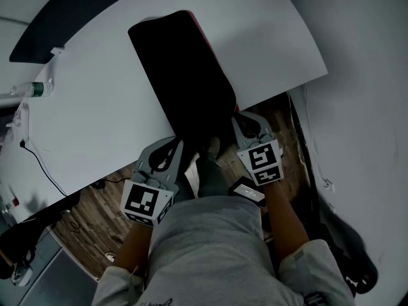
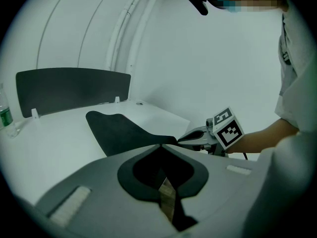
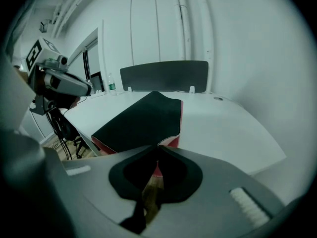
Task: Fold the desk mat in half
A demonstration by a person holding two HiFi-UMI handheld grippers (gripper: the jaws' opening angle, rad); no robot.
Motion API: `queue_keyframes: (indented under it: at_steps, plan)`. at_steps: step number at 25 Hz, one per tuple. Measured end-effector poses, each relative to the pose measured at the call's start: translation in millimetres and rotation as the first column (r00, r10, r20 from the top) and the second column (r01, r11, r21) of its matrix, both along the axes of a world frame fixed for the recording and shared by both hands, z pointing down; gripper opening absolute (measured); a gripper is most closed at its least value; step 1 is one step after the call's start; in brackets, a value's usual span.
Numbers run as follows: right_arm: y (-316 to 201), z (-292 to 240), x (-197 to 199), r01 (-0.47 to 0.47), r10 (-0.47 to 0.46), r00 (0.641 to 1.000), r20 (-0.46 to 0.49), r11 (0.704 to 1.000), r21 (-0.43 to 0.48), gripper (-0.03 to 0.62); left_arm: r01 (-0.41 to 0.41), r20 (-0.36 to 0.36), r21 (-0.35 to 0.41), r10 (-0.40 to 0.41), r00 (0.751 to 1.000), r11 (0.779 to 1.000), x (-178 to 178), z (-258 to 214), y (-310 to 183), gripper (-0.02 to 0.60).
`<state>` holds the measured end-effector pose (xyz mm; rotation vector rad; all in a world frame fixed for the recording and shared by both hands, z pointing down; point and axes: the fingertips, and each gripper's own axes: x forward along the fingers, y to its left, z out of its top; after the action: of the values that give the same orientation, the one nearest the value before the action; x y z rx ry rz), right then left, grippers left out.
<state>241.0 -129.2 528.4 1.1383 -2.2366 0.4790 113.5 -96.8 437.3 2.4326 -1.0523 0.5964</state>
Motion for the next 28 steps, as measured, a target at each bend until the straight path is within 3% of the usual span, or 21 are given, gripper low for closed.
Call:
queue_keyframes:
  at_steps: [22, 28]
  plan:
    - [4, 45, 2, -0.044, 0.043, 0.999, -0.009, 0.993, -0.109, 0.021, -0.004, 0.014, -0.052, 0.005, 1.0, 0.999, -4, 21, 4, 0.018]
    - [8, 50, 9, -0.074, 0.068, 0.996, -0.049, 0.989, -0.126, 0.032, -0.006, 0.014, -0.055, 0.007, 1.0, 0.998, -1, 22, 6, 0.019]
